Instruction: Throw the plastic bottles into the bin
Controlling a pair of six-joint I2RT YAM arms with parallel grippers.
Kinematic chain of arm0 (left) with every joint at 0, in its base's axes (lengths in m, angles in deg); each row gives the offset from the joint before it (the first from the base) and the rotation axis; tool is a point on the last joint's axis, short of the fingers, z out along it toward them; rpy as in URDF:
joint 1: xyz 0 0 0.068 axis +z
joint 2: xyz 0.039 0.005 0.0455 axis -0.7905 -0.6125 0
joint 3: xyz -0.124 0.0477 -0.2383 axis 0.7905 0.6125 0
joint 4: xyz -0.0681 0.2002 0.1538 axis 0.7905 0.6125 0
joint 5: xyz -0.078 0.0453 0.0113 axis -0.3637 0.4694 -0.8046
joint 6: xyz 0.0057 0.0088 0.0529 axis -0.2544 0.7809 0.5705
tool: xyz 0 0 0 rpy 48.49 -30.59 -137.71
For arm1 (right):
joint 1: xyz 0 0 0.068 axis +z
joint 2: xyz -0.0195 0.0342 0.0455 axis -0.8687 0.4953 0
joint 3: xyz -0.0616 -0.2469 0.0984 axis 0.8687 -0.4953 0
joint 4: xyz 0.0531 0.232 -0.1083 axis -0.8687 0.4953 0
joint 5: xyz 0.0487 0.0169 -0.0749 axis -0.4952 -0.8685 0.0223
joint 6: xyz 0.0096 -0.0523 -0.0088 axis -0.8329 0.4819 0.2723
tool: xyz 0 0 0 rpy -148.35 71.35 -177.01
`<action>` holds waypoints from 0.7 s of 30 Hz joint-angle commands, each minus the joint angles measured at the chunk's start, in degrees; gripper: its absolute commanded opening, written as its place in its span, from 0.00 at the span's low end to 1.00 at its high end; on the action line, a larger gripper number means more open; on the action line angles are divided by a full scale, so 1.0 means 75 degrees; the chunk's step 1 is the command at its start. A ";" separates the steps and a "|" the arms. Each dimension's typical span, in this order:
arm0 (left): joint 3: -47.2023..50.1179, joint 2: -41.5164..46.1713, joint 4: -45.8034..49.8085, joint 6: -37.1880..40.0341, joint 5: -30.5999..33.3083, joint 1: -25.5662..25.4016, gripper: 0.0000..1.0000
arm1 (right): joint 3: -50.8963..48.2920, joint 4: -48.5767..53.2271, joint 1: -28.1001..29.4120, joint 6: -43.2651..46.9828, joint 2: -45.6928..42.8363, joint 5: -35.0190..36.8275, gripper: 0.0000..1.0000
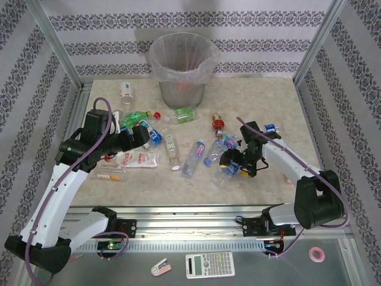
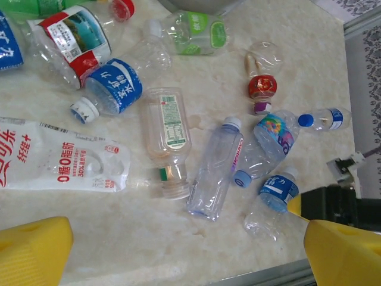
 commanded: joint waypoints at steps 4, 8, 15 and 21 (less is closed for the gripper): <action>0.0121 0.0163 -0.0661 0.0433 0.0453 -0.0481 1.00 | -0.0556 -0.1515 0.0194 -0.1325 0.0839 0.0388 0.89; 0.0026 0.0145 -0.0653 0.0664 0.0478 -0.0495 1.00 | -0.0792 -0.1917 0.0243 -0.1707 0.1058 0.0811 0.87; -0.0131 -0.0196 -0.0843 0.1128 0.0149 -0.0487 1.00 | -0.0853 -0.1918 0.0326 -0.2163 0.0830 0.1066 0.62; 0.0088 -0.0520 -0.1728 0.1035 -0.0247 -0.0491 0.99 | 0.0186 -0.1800 0.0739 -0.2964 -0.1156 0.1029 0.52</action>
